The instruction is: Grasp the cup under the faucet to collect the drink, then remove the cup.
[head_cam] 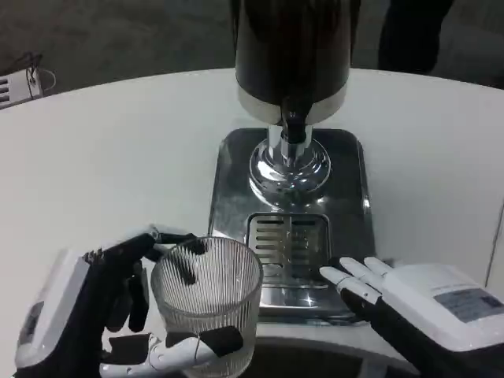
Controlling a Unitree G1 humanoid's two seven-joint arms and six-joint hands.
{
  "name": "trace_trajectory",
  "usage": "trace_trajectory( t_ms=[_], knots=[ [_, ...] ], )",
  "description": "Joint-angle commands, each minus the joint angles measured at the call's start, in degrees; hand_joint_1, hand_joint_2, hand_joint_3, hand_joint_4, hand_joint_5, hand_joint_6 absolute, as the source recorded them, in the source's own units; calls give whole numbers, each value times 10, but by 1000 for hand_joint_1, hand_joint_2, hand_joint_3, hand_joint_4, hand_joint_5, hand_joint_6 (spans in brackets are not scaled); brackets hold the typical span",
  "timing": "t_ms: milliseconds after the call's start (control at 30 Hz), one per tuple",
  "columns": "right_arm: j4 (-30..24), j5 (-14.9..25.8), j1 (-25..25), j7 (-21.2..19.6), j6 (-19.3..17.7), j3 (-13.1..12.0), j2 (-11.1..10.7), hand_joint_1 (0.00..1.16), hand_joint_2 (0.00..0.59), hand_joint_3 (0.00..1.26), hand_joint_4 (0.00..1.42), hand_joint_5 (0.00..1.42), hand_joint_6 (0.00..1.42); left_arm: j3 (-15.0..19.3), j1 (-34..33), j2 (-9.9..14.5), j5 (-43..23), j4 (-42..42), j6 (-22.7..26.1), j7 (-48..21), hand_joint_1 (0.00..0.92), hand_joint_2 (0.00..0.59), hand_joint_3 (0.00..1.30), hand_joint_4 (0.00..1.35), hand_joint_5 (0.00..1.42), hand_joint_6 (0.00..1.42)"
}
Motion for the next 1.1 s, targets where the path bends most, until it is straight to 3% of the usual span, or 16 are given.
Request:
trace_trajectory(
  t_ms=[33, 567, 800, 1100],
  knots=[
    [-12, -1, 6, 8, 0, -3, 2, 617, 420, 65, 0, 0, 0, 6, 6, -4, -8, -16, -18, -1, 587, 0, 976, 1130, 1270, 1424],
    [-22, -15, 17, 2, -2, -3, 14, 617, 420, 65, 0, 0, 0, -7, -28, -19, 23, 40, -14, 15, 587, 0, 976, 1130, 1270, 1424],
    [-33, -14, 31, 3, -3, -15, 21, 617, 420, 65, 0, 0, 0, -35, -132, -35, 74, 146, 0, 51, 587, 0, 976, 1130, 1270, 1424],
    [-46, 2, 64, -3, -12, -51, 22, 617, 420, 65, 0, 0, 0, -67, -275, -33, 119, 320, 4, 114, 587, 0, 976, 1119, 1270, 1424]
  ],
)
